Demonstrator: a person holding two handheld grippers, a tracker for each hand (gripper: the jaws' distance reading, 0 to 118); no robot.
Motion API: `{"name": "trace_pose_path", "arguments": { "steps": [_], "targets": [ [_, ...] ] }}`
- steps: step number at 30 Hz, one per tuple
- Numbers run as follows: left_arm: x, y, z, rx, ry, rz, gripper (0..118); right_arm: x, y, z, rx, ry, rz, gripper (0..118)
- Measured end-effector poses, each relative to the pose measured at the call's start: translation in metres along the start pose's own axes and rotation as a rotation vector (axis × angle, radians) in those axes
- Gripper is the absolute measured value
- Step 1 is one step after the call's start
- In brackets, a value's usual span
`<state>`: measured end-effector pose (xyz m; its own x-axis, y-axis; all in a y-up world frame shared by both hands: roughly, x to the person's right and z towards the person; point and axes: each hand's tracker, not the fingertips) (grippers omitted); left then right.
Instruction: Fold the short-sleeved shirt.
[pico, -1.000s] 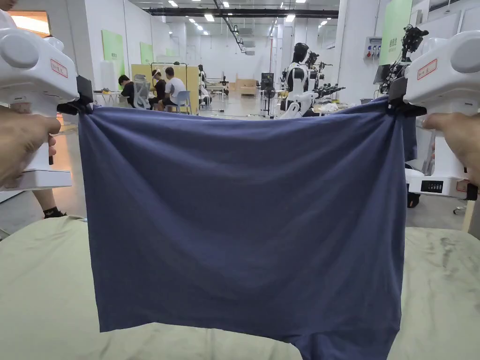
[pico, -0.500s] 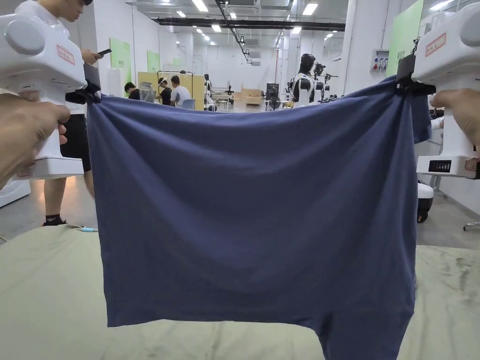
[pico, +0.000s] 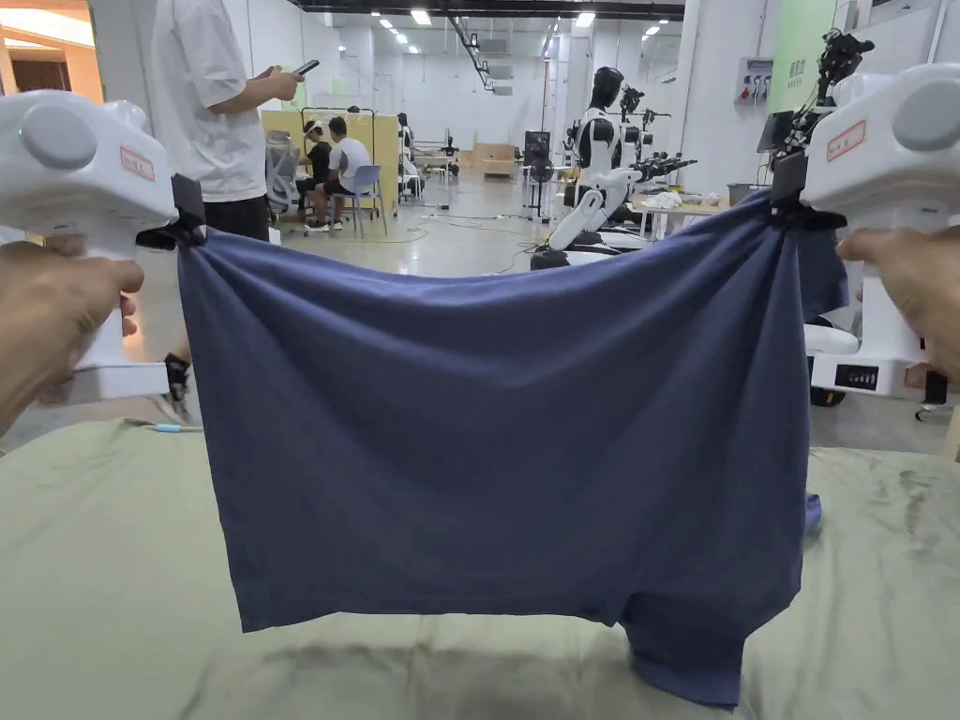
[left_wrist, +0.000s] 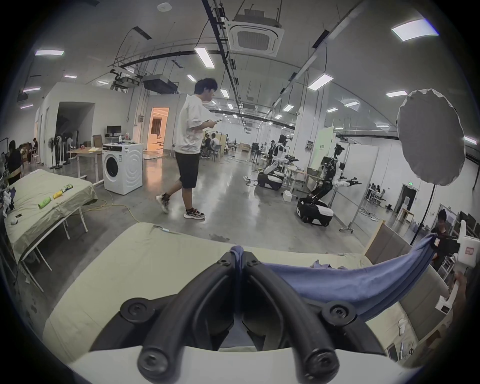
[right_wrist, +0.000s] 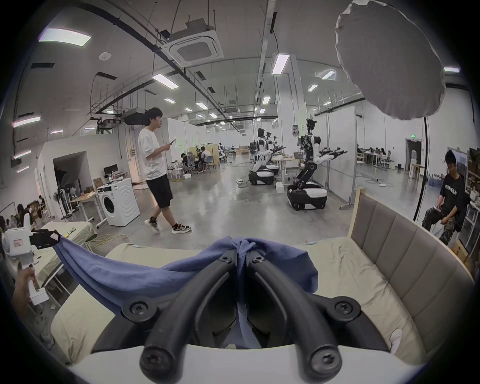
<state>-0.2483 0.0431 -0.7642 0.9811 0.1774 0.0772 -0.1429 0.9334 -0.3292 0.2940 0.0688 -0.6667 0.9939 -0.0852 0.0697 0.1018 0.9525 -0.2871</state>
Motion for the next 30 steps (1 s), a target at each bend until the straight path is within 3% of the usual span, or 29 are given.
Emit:
{"name": "trace_pose_path", "arguments": {
  "steps": [7, 10, 13, 15, 18, 21, 28, 30],
  "targets": [
    [-0.005, -0.090, 0.012, -0.080, -0.021, 0.005, 3, 0.019, -0.084, -0.001, -0.099, 0.039, -0.010, 6],
    [-0.013, -0.136, 0.034, -0.118, -0.072, 0.022, 3, 0.028, -0.133, 0.025, -0.118, 0.075, 0.006, 6],
    [-0.020, -0.188, 0.073, -0.136, -0.099, 0.006, 3, 0.037, -0.192, 0.066, -0.146, 0.120, 0.088, 6],
    [-0.024, -0.224, 0.106, -0.144, -0.124, 0.007, 3, 0.051, -0.232, 0.092, -0.183, 0.181, 0.066, 6],
    [-0.030, -0.279, 0.152, -0.171, -0.162, -0.014, 3, 0.063, -0.288, 0.130, -0.219, 0.174, 0.114, 6],
    [-0.037, -0.330, 0.192, -0.224, -0.175, -0.032, 3, 0.075, -0.337, 0.165, -0.281, 0.212, 0.037, 6],
    [-0.059, -0.434, 0.257, -0.401, -0.173, -0.031, 3, 0.093, -0.442, 0.221, -0.427, 0.227, 0.025, 6],
    [-0.066, -0.456, 0.267, -0.426, -0.167, 0.007, 3, 0.097, -0.461, 0.230, -0.452, 0.226, -0.035, 6]
  ]
}}
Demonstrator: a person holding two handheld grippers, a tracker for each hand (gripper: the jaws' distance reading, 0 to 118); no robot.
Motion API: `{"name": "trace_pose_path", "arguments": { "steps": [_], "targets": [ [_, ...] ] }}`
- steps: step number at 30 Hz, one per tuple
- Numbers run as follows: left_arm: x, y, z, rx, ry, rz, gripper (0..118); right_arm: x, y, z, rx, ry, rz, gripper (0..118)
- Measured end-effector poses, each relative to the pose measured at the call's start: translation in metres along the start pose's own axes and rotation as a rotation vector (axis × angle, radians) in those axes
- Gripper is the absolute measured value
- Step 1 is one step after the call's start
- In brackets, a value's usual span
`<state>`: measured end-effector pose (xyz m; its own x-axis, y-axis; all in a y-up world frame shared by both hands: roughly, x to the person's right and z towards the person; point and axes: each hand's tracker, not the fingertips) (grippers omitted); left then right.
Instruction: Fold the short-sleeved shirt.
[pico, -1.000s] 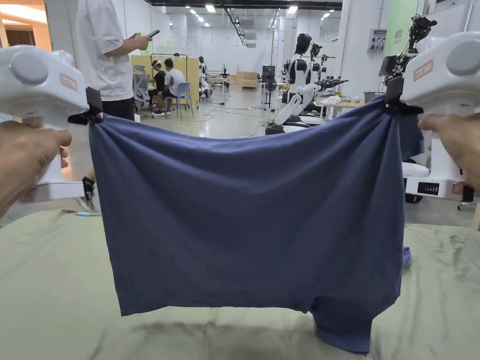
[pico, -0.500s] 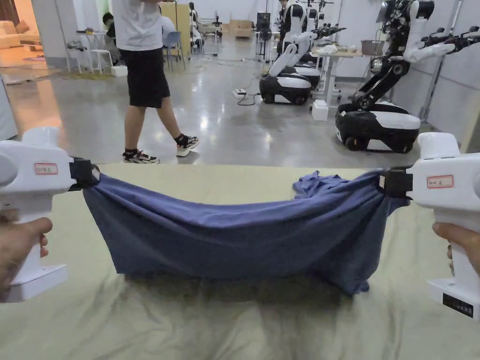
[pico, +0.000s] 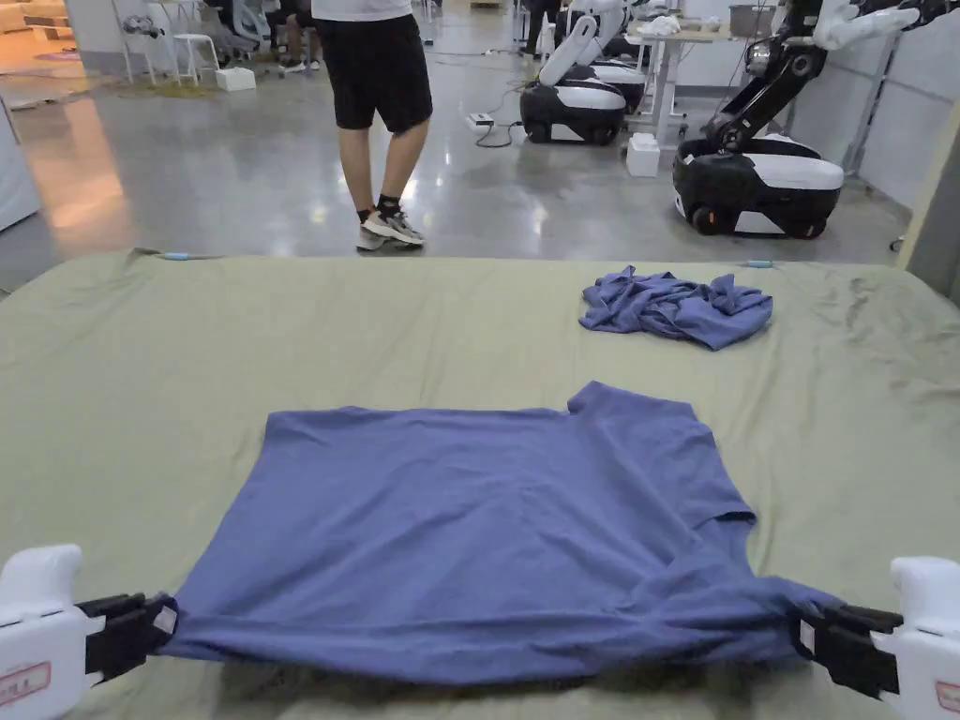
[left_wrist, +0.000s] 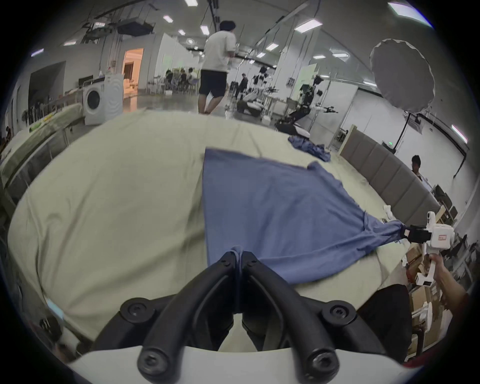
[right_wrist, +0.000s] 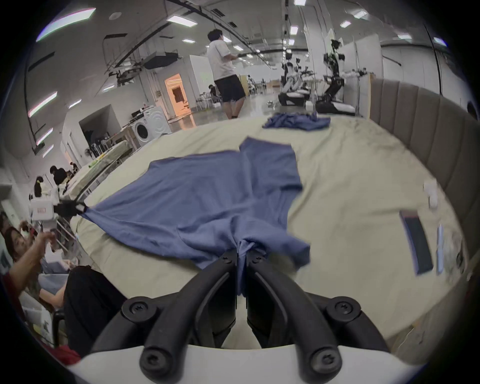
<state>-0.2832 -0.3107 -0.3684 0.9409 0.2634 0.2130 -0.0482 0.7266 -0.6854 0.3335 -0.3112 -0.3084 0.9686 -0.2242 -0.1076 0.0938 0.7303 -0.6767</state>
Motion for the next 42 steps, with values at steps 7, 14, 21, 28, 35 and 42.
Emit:
{"name": "trace_pose_path", "arguments": {
  "steps": [7, 14, 21, 28, 35, 42],
  "targets": [
    [-0.014, -0.045, -0.005, -0.055, 0.010, 0.051, 3, 0.003, -0.044, 0.000, -0.057, 0.000, -0.040, 6],
    [-0.027, -0.044, -0.009, -0.054, 0.011, 0.142, 3, 0.024, -0.050, -0.002, -0.063, -0.003, -0.080, 6],
    [-0.023, -0.045, -0.008, -0.098, 0.006, 0.200, 69, 0.013, -0.064, -0.015, -0.170, -0.079, -0.075, 58],
    [0.074, -0.039, 0.105, 0.245, 0.055, -0.190, 68, -0.058, -0.068, 0.117, 0.333, -0.308, 0.056, 68],
    [0.108, -0.059, 0.125, 0.349, 0.071, -0.101, 0, -0.082, -0.077, 0.114, 0.205, -0.165, -0.072, 2],
    [0.098, -0.058, 0.122, 0.300, 0.052, -0.114, 0, -0.038, -0.062, 0.019, -0.034, -0.234, -0.102, 106]
  ]
}}
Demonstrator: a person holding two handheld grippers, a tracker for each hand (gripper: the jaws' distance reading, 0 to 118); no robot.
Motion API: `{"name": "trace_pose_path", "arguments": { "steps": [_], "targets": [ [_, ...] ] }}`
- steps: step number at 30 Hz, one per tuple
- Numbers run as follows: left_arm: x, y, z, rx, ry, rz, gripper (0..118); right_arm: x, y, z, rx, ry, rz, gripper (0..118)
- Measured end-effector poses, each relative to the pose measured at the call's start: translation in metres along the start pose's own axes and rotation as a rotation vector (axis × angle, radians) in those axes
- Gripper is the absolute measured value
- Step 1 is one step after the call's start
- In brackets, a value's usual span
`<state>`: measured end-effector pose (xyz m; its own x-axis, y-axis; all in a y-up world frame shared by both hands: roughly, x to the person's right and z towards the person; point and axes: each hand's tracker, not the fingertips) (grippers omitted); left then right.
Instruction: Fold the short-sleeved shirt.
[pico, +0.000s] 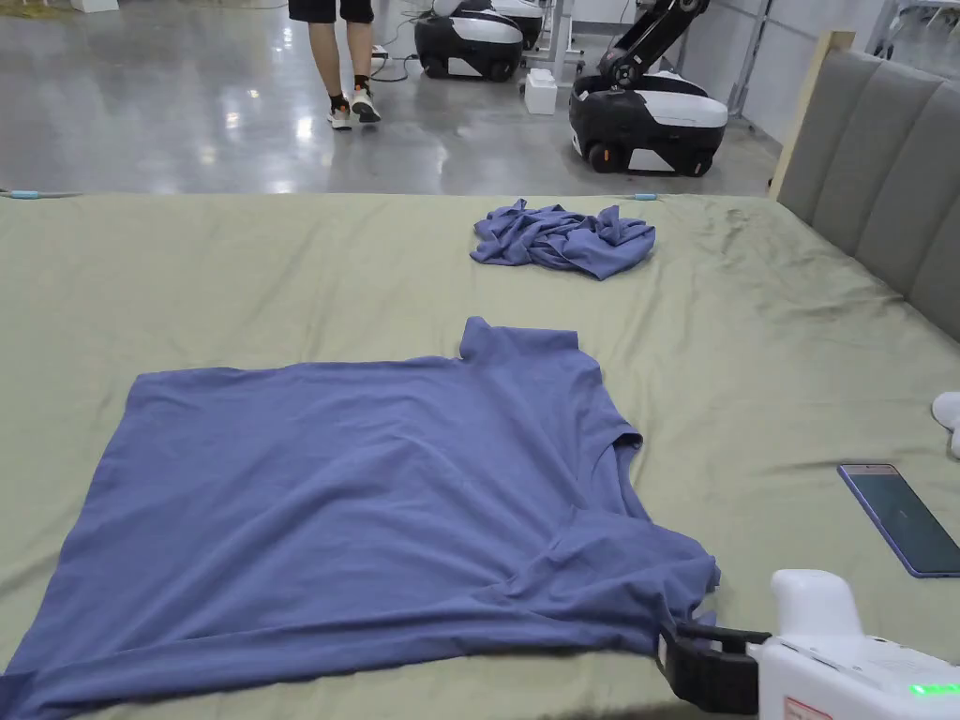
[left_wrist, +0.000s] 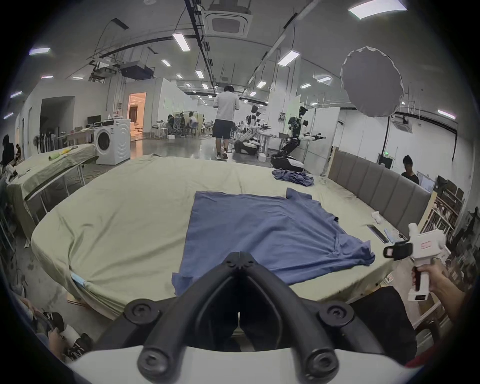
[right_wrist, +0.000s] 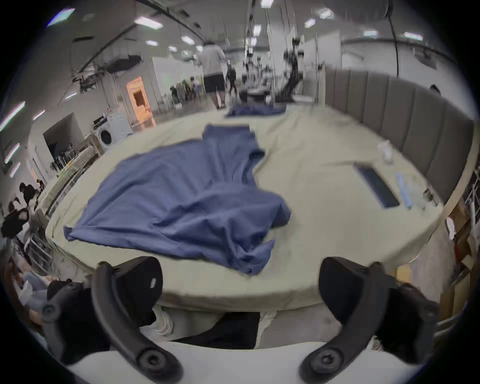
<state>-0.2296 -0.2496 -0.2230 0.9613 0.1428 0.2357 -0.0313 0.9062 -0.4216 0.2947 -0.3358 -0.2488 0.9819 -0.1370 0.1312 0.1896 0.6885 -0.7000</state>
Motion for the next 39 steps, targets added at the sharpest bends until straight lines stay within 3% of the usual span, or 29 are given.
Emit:
{"name": "trace_pose_path", "arguments": {
  "steps": [2, 4, 6, 8, 10, 11, 13, 14, 17, 22, 24, 25, 26, 28, 29, 30, 39],
  "targets": [
    [-0.002, -0.001, 0.001, -0.003, 0.010, -0.002, 0, 0.015, -0.004, -0.021, -0.048, 0.013, -0.033, 105],
    [-0.004, -0.002, -0.003, -0.004, 0.002, 0.025, 0, 0.017, -0.008, -0.040, -0.115, 0.006, 0.018, 100],
    [-0.006, -0.002, -0.006, -0.015, 0.004, 0.032, 0, 0.022, -0.013, -0.051, -0.107, 0.010, 0.018, 69],
    [-0.008, -0.003, -0.010, -0.018, 0.011, 0.031, 0, 0.026, -0.015, -0.056, -0.092, 0.003, 0.013, 14],
    [-0.012, -0.002, -0.017, -0.025, 0.022, 0.031, 0, 0.030, -0.013, -0.051, -0.097, 0.044, -0.054, 9],
    [-0.016, -0.002, -0.023, -0.045, 0.035, 0.038, 17, 0.031, -0.012, -0.045, -0.082, 0.051, -0.069, 8],
    [-0.033, 0.000, -0.044, -0.145, -0.010, 0.105, 78, 0.034, -0.011, -0.035, -0.067, 0.046, -0.040, 7],
    [-0.042, -0.001, -0.058, -0.201, -0.026, 0.144, 92, 0.027, -0.006, -0.032, -0.052, 0.042, -0.009, 7],
    [-0.066, -0.009, -0.105, -0.314, 0.145, 0.137, 92, 0.021, -0.003, -0.023, -0.041, 0.039, 0.029, 7],
    [-0.099, -0.040, -0.158, -0.508, 0.193, 0.096, 92, 0.000, 0.000, -0.015, -0.038, 0.046, 0.059, 7],
    [-0.095, -0.050, -0.162, -0.531, 0.177, 0.112, 86, 0.000, -0.001, -0.013, -0.042, 0.051, 0.060, 7],
    [-0.095, -0.052, -0.162, -0.555, 0.153, 0.128, 79, 0.000, -0.001, -0.012, -0.044, 0.054, 0.056, 7],
    [-0.093, -0.052, -0.160, -0.540, 0.171, 0.122, 63, -0.004, 0.001, -0.013, -0.045, 0.054, 0.053, 7],
    [-0.083, -0.051, -0.149, -0.521, 0.186, 0.120, 14, -0.005, 0.001, -0.011, -0.047, 0.058, 0.050, 7],
    [-0.085, -0.050, -0.149, -0.528, 0.176, 0.137, 10, -0.006, 0.000, -0.010, -0.048, 0.060, 0.048, 7],
    [-0.086, -0.051, -0.149, -0.533, 0.137, 0.178, 9, -0.007, 0.002, -0.013, -0.050, 0.062, 0.046, 7],
    [-0.073, -0.015, -0.148, -0.499, 0.148, 0.106, 8, -0.007, 0.027, -0.005, -0.034, 0.074, 0.063, 7]
  ]
}}
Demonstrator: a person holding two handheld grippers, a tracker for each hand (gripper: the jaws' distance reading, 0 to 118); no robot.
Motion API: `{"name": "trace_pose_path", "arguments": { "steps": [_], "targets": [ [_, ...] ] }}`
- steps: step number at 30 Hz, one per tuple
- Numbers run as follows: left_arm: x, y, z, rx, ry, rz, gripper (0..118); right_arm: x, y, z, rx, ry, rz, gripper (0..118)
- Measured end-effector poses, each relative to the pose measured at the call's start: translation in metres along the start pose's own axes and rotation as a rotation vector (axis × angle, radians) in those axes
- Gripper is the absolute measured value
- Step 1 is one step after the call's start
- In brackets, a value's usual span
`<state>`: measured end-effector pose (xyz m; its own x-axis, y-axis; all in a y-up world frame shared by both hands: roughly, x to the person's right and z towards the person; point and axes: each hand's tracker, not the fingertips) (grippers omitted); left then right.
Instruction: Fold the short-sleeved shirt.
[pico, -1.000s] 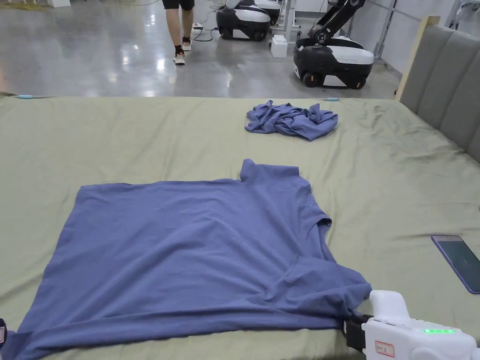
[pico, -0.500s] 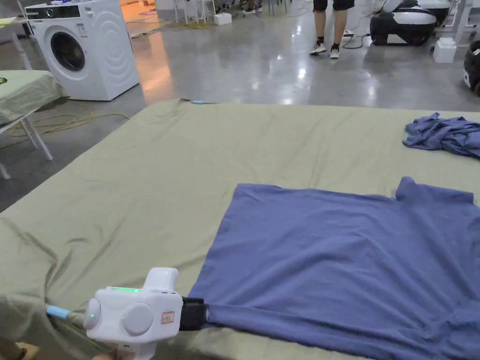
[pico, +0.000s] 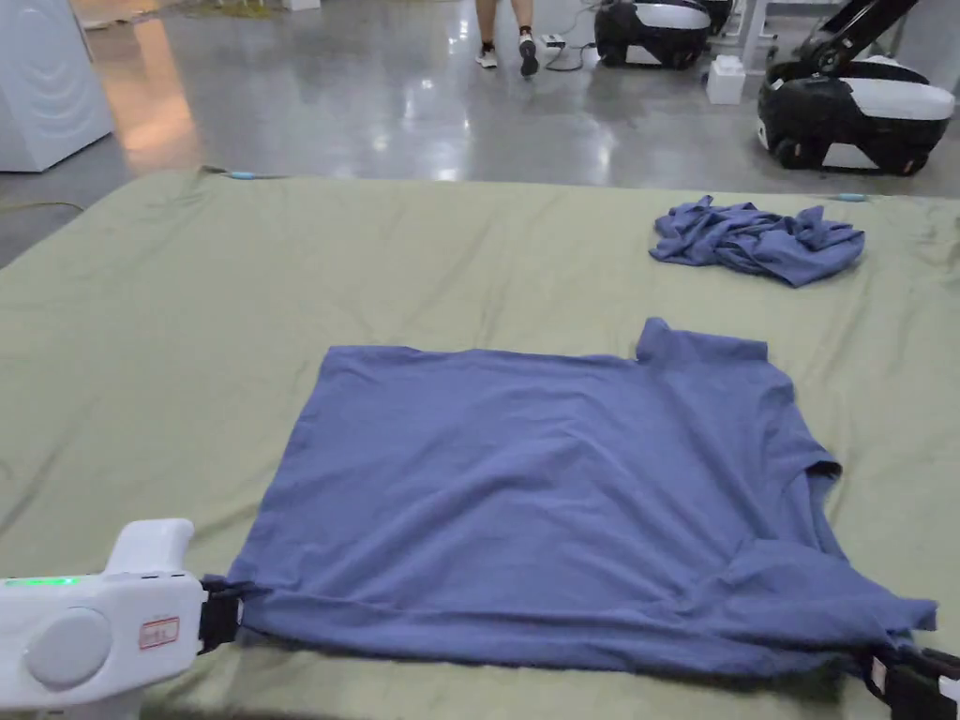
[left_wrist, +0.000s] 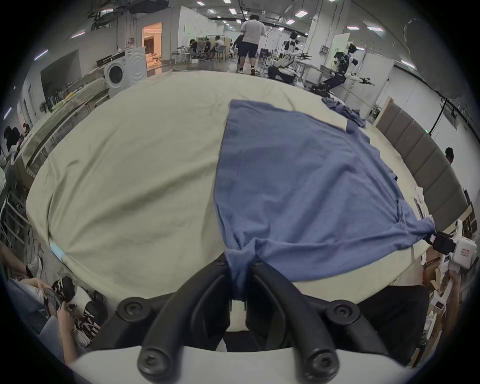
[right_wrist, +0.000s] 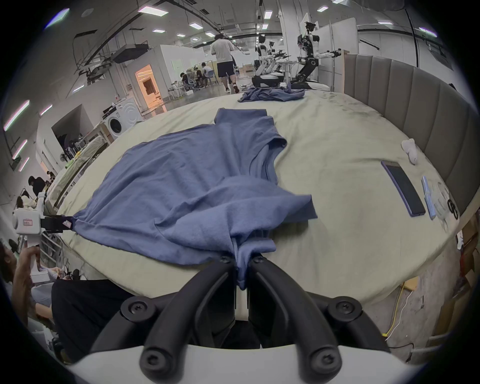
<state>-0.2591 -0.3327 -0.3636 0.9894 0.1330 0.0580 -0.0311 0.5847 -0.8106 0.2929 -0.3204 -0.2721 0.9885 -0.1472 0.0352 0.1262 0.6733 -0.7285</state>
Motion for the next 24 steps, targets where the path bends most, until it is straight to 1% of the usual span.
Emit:
{"name": "trace_pose_path", "arguments": {
  "steps": [2, 3, 7, 9, 12, 15, 17, 18, 19, 20, 21, 22, 23, 24],
  "targets": [
    [-0.002, 0.014, 0.004, 0.025, -0.019, 0.014, 8, 0.003, 0.015, -0.001, 0.007, 0.004, -0.006, 7],
    [-0.002, 0.024, 0.003, 0.032, -0.022, 0.012, 8, 0.011, 0.025, -0.008, 0.007, 0.008, -0.007, 7],
    [0.013, 0.056, -0.004, 0.085, -0.002, -0.032, 8, 0.016, 0.063, -0.030, 0.019, 0.001, 0.011, 7],
    [0.015, 0.074, -0.019, 0.081, 0.003, -0.024, 8, 0.019, 0.084, -0.050, 0.008, 0.001, 0.009, 7],
    [0.011, 0.093, -0.047, 0.073, -0.012, 0.034, 8, 0.024, 0.108, -0.085, -0.025, 0.002, -0.004, 7],
    [0.013, 0.104, -0.075, 0.053, 0.010, 0.045, 8, 0.022, 0.124, -0.119, -0.072, -0.018, -0.002, 7],
    [0.017, 0.109, -0.089, 0.045, 0.038, 0.029, 8, 0.021, 0.131, -0.137, -0.089, -0.042, 0.028, 7],
    [0.020, 0.112, -0.094, 0.050, 0.046, 0.019, 8, 0.022, 0.134, -0.145, -0.087, -0.048, 0.027, 9],
    [0.022, 0.114, -0.098, 0.056, 0.052, 0.010, 9, 0.020, 0.135, -0.151, -0.094, -0.058, 0.031, 18],
    [0.024, 0.117, -0.103, 0.058, 0.063, 0.003, 25, 0.020, 0.137, -0.159, -0.113, -0.075, 0.029, 47],
    [0.027, 0.119, -0.106, 0.051, 0.075, -0.002, 54, 0.020, 0.138, -0.165, -0.145, -0.091, 0.019, 66],
    [0.028, 0.120, -0.106, 0.048, 0.072, 0.001, 54, 0.020, 0.136, -0.167, -0.169, -0.120, 0.017, 66],
    [0.027, 0.120, -0.101, 0.051, 0.058, 0.010, 64, 0.021, 0.134, -0.161, -0.155, -0.128, 0.005, 75],
    [0.025, 0.119, -0.093, 0.085, 0.007, 0.038, 79, 0.021, 0.133, -0.148, -0.125, -0.120, -0.010, 82]
  ]
}}
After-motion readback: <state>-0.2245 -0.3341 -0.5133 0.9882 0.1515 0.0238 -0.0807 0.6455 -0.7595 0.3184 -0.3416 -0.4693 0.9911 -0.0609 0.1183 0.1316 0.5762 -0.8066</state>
